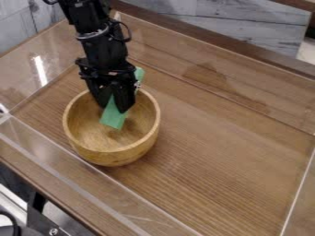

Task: Put the green block in the brown bowl

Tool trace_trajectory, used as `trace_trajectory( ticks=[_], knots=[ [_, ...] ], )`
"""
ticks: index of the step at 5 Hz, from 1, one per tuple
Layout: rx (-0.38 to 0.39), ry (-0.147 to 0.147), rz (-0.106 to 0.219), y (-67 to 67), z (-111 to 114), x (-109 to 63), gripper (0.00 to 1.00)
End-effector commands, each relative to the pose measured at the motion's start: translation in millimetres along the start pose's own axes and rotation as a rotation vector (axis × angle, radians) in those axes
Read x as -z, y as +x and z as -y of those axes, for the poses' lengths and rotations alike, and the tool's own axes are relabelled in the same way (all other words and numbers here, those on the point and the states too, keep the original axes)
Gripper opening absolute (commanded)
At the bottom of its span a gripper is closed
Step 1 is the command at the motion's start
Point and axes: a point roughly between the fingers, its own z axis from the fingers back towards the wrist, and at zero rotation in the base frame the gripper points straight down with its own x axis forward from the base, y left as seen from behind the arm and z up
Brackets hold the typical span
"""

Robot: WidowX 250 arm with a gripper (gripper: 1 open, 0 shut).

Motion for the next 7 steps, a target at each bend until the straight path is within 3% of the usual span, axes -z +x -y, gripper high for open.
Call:
trace_trajectory(
  ticks=[1, 7],
  knots=[
    [0.019, 0.022, 0.039, 11.4, -0.4, -12.8, 0.00],
    [0.006, -0.001, -0.003, 12.0, -0.4, -11.3, 0.00]
  ],
)
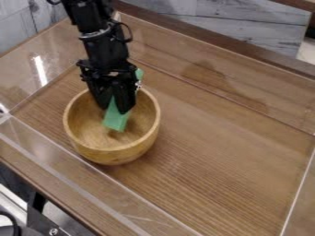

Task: Put the green block in the brown bowl

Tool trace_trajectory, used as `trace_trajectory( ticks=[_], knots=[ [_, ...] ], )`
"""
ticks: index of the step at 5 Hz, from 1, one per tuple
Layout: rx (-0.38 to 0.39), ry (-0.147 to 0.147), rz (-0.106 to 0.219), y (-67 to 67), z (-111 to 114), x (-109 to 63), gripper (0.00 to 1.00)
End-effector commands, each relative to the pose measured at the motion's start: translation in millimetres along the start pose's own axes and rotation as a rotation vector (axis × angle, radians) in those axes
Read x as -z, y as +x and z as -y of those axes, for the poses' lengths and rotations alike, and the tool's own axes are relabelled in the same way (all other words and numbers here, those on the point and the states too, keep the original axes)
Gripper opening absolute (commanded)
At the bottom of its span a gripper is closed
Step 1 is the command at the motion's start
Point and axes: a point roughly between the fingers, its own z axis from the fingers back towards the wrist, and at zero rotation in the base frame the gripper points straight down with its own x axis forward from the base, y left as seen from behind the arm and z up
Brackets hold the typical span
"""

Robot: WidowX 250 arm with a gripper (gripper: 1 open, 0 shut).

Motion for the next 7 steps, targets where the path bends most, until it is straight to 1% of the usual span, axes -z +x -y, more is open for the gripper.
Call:
trace_trajectory(
  ticks=[1, 2, 4, 7],
  knots=[
    [0.018, 0.021, 0.040, 10.6, 0.2, -12.9, 0.00],
    [0.015, 0.018, 0.034, 11.5, 0.6, -13.5, 1.00],
    [0.013, 0.006, 0.029, 15.6, 8.3, -28.3, 1.00],
    [0.022, -0.007, 0.037, 22.7, 21.0, -46.4, 1.00]
  ],
)
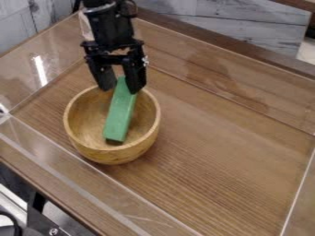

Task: Put the green block in the brown bowl

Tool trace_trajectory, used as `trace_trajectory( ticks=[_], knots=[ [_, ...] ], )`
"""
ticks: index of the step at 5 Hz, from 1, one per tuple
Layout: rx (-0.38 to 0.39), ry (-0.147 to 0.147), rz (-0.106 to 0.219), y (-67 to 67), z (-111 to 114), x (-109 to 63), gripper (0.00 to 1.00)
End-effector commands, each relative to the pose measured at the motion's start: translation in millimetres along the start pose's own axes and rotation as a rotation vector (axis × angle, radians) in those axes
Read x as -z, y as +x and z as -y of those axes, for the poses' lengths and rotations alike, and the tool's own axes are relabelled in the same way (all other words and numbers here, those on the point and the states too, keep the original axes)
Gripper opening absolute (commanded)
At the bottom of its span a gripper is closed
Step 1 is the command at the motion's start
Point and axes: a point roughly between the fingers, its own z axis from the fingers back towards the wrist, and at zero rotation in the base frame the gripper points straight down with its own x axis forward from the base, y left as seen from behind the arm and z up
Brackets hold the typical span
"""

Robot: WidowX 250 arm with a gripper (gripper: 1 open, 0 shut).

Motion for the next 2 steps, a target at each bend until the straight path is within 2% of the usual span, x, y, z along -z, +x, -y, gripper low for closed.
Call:
trace_trajectory(
  ticks=[1, 2],
  knots=[
    [0.033, 0.030, 0.080, 10.0, 10.3, -28.3, 1.00],
    [0.040, 0.026, 0.084, 12.1, 15.3, -31.7, 1.00]
  ],
)
